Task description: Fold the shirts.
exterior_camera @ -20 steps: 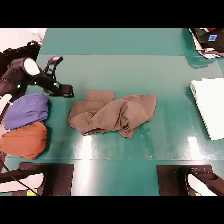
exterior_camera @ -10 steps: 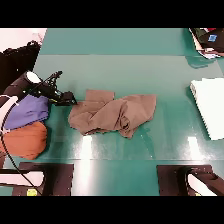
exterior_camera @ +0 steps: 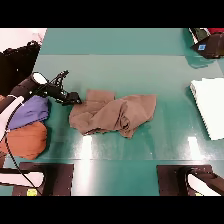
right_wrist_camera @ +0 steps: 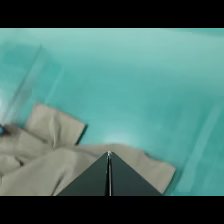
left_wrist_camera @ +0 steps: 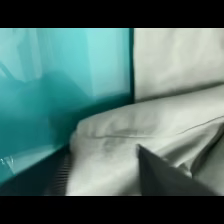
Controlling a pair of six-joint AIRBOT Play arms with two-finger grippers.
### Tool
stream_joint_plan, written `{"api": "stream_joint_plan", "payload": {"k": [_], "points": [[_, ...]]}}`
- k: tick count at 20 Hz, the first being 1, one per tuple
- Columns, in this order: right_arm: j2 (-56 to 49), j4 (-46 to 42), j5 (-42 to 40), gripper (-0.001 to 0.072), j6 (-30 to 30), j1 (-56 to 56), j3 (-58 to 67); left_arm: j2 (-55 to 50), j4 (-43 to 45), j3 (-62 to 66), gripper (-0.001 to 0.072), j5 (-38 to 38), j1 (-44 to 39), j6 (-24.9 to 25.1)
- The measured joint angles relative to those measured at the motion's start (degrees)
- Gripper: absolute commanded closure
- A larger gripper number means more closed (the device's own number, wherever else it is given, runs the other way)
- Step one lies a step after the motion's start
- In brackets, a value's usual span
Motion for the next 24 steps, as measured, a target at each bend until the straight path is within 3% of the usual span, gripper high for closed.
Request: {"api": "stream_joint_plan", "payload": {"k": [8,9,10,11,12,16,22,23,24], "points": [[-9.49,-4.07,8.44,0.0688,0.04,0.0,-0.13,0.66,2.99,10.03,0.068,-2.73,-0.37,0.11],[-10.97,-4.5,8.98,0.0655,0.07,-0.02,-0.66,0.68,3.5,12.02,0.068,-3.41,-0.37,0.11],[-12.28,-4.83,9.29,0.0456,0.15,-0.11,-1.64,0.72,3.82,13.7,0.068,-3.96,-0.37,0.11],[-13.64,-5.09,9.14,0.0302,0.15,-0.33,-3.17,0.76,3.93,15.26,0.068,-4.39,-0.37,0.13],[-14.86,-5.31,8.63,0.0257,0.17,-0.63,-4.98,0.79,4.22,16.37,0.0679,-4.79,-0.37,0.13],[-20.63,-4.94,4.28,0.0258,0.33,-1.75,-13.53,0.79,4.46,18.62,0.068,-5.53,-0.37,0.13],[-30.71,3.28,-3.65,0.0284,-1.16,-1.73,-17.81,0.79,4.55,19.39,0.068,-5.73,-0.37,0.13],[-32.06,3.87,-4.48,0.0461,-1.4,-1.4,-17.31,0.79,4.52,19.41,0.068,-5.68,-0.37,0.13],[-33.2,4.33,-5.09,0.0691,-1.6,-1.01,-16.57,0.79,4.55,19.43,0.068,-5.68,-0.37,0.11]]}}
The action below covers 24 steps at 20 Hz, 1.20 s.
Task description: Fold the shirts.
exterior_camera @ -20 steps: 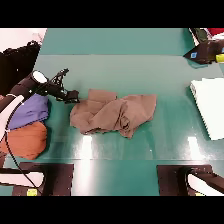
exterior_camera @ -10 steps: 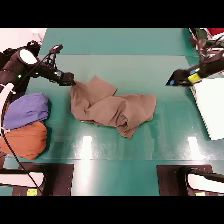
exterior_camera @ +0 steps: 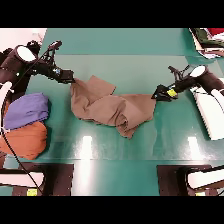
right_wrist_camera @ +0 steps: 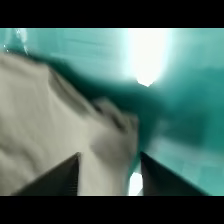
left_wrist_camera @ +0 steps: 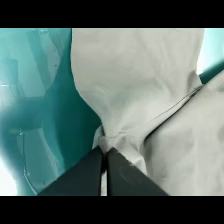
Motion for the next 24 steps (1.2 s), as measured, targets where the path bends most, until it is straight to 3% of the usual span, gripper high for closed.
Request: {"api": "stream_joint_plan", "payload": {"k": [7,17,24], "points": [[2.05,-2.25,-2.03,0.069,-0.57,1.36,8.9,4.9,0.79,3.3,0.0681,0.7,0.0,-0.68],[28.72,-4.44,-2.32,0.069,-1.97,-0.5,30.27,29.4,2.67,28.04,0.068,2.45,0.0,-1.62],[44.06,-10.43,-2.25,0.0691,-1.36,-0.59,34.32,40.74,2.32,33.38,0.0681,6.27,0.0,-2.56]]}}
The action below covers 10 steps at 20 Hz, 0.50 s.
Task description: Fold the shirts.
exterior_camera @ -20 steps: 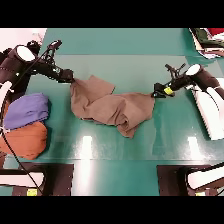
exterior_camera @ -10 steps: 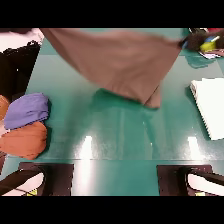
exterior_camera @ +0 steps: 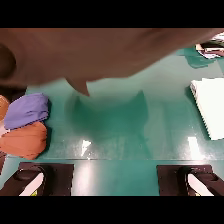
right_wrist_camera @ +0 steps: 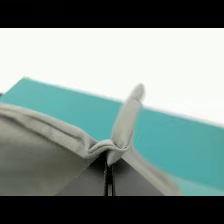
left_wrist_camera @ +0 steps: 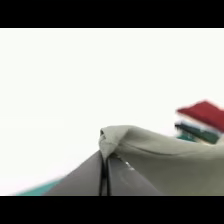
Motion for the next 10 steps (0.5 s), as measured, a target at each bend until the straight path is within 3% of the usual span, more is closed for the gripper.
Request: {"api": "stream_joint_plan", "payload": {"k": [5,10], "points": [[2.32,-4.28,1.09,0.0691,2.8,0.0,0.39,-0.83,-0.26,-0.76,0.068,0.48,0.0,-0.63],[-9.88,-5.7,9.22,0.0691,5.4,0.0,0.37,-10.56,0.44,-8.33,0.068,-2.12,0.0,-0.83]]}}
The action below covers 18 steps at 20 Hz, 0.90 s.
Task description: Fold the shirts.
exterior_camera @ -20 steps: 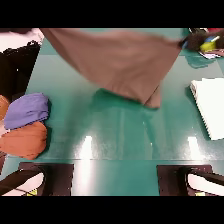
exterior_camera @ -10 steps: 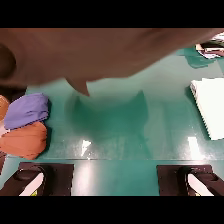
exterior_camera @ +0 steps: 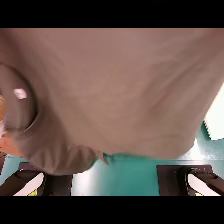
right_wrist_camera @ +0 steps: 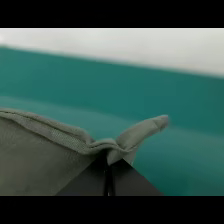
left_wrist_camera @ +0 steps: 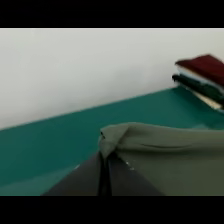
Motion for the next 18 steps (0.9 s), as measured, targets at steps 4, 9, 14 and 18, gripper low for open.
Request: {"api": "stream_joint_plan", "payload": {"k": [4,9,14,18], "points": [[-15.61,-0.33,5.09,0.069,0.7,0.22,0.0,-13.31,0.39,-8.26,0.0679,-0.74,-0.02,0.35],[-34.56,0.11,4.15,0.0687,0.92,2.25,0.04,-32.06,0.52,-12.63,0.0673,2.82,0.0,1.75],[-43.34,2.4,-0.7,0.0322,1.01,3.3,0.04,-40.24,0.44,-12.94,0.0101,4.83,0.55,1.2],[-42.05,6.64,0.68,0.0324,-0.87,0.81,0.07,-41.18,0.46,-10.54,0.0102,-7.43,4.57,-0.85]]}}
